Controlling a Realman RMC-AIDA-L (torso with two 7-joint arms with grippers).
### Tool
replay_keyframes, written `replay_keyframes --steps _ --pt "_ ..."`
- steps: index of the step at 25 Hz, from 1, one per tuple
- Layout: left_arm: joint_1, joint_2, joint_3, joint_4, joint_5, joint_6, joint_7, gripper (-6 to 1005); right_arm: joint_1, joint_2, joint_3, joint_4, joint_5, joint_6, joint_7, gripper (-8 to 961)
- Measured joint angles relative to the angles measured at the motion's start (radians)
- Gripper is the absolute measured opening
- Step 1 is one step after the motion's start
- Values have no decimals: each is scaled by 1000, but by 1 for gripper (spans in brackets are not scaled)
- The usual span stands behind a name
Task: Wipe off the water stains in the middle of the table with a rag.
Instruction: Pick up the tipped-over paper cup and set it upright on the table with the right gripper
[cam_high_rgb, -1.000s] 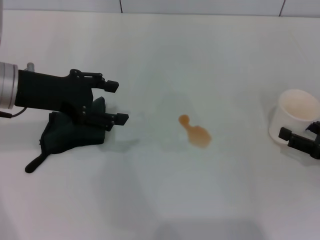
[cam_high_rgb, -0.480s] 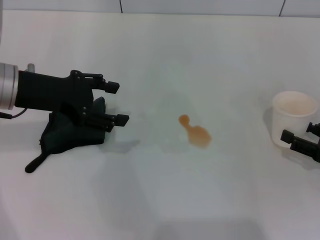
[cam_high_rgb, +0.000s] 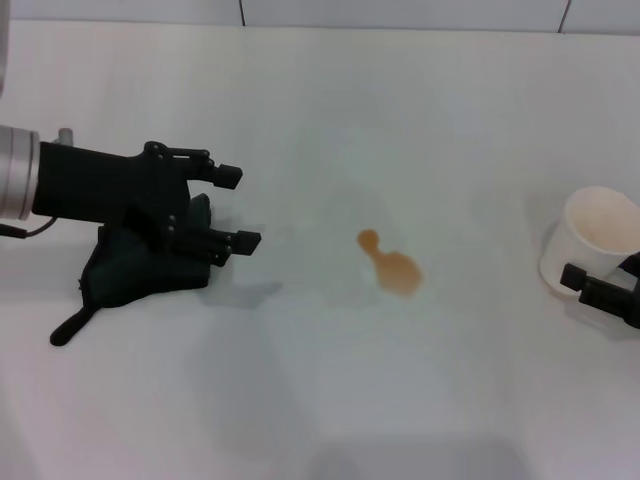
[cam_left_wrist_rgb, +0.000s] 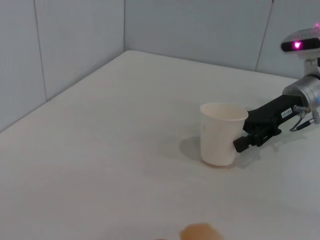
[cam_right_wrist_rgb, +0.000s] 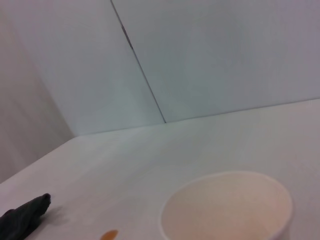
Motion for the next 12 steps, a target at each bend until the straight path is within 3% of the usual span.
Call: replay_keyframes --steps 12 --pt "-4 0 0 2 2 0 0 856 8 -2 -5 1 -28 7 8 854"
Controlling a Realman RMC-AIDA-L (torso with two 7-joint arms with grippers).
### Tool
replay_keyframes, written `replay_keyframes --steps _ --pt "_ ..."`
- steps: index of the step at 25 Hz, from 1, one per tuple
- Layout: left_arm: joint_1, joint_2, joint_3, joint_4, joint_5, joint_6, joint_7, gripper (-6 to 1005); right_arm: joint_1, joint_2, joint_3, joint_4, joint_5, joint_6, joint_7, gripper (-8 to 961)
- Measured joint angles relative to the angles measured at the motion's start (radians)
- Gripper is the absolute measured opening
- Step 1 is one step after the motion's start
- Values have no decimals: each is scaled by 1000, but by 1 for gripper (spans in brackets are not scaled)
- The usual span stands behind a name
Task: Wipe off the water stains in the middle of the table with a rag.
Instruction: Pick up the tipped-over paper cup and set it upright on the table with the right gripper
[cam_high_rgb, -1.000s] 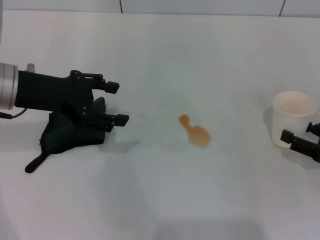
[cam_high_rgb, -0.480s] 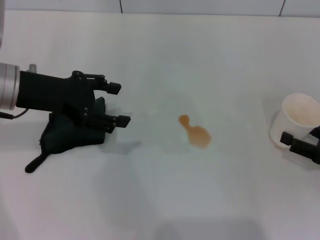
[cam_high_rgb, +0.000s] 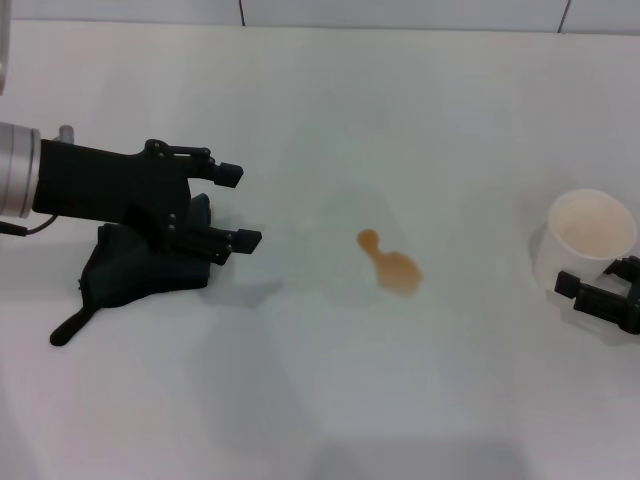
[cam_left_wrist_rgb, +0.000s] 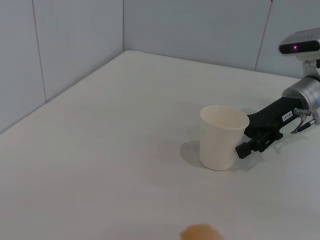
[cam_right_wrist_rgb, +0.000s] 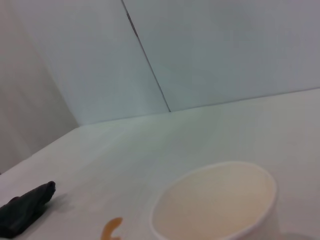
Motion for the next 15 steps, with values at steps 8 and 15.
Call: replay_keyframes --steps 8,15 --pt "0 0 0 -4 1 -1 0 855 -2 0 -11 0 -4 6 4 854" --pt "1 0 0 -5 2 0 0 854 -11 0 -11 -5 -11 5 6 854"
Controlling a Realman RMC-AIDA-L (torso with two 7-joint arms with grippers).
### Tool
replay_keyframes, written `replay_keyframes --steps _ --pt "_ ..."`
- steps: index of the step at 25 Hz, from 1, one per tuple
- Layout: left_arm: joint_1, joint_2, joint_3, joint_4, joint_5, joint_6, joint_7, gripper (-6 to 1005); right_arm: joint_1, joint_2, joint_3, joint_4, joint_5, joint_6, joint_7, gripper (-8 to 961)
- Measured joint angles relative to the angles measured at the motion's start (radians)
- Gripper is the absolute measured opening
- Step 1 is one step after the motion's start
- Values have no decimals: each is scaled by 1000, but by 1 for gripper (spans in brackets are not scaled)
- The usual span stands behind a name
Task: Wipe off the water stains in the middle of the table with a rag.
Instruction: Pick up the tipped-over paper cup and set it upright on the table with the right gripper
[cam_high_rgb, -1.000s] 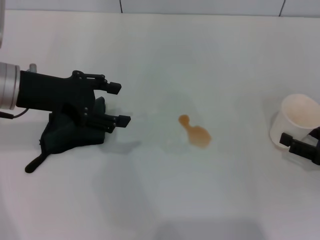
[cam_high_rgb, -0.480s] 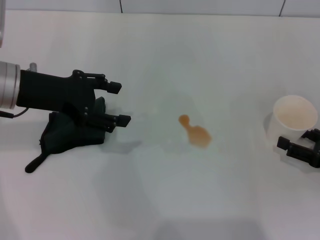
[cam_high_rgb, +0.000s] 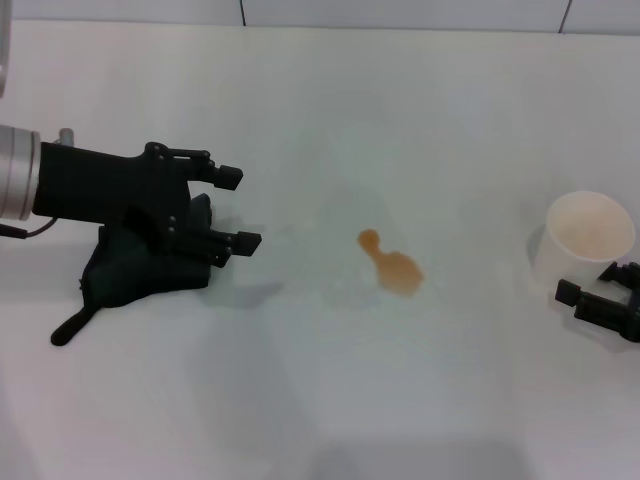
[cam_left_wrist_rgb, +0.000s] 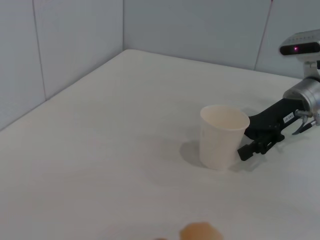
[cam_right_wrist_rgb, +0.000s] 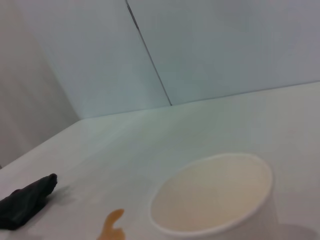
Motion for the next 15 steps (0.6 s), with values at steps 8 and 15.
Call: replay_keyframes --steps 8,15 --pt "1 0 0 0 0 0 0 852 -31 -2 10 -20 -6 -53 5 853" --pt "0 0 0 0 0 0 0 851 -70 2 12 -107 7 -134 31 853"
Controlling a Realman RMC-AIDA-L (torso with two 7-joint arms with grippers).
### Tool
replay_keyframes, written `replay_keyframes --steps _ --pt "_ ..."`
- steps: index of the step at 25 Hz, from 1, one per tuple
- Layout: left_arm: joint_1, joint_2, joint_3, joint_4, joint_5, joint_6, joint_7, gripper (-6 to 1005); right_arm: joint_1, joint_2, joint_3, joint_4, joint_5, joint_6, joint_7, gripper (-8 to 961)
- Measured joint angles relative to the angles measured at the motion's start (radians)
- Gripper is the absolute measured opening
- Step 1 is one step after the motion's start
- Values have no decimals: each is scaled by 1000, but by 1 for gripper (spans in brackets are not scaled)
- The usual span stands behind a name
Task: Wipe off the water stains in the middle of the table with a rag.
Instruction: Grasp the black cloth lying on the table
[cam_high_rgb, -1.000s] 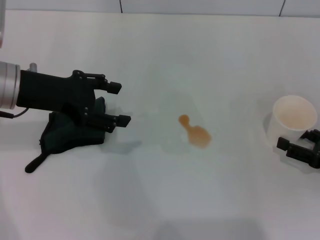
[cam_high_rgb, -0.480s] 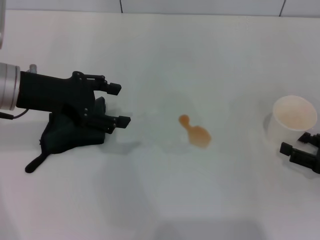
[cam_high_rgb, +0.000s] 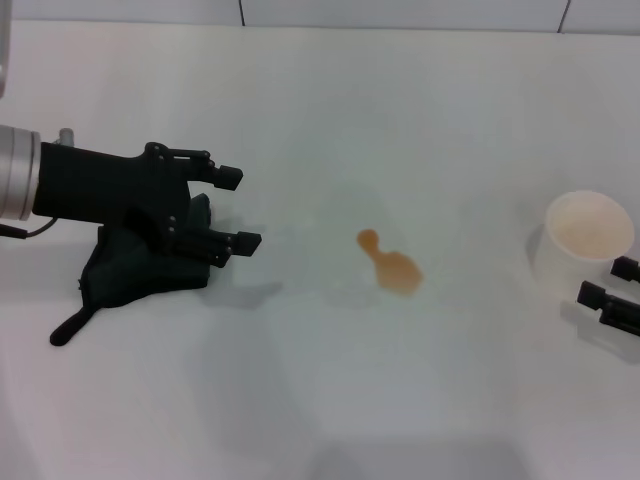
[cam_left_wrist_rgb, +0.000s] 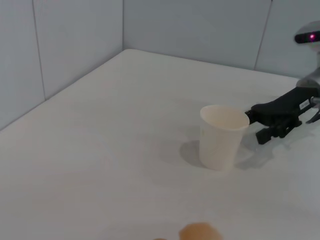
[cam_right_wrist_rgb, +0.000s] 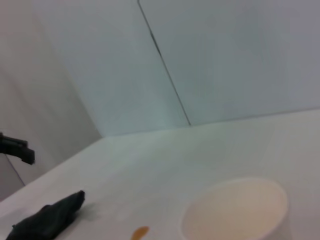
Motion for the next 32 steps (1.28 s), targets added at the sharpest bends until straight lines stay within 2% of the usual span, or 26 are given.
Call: replay_keyframes --steps 15,32 --pt "-1 0 0 3 -2 0 0 848 4 -8 35 -64 -8 15 31 853" --pt "-2 2 0 6 -6 0 0 845 -56 -2 38 -197 -17 -31 103 854"
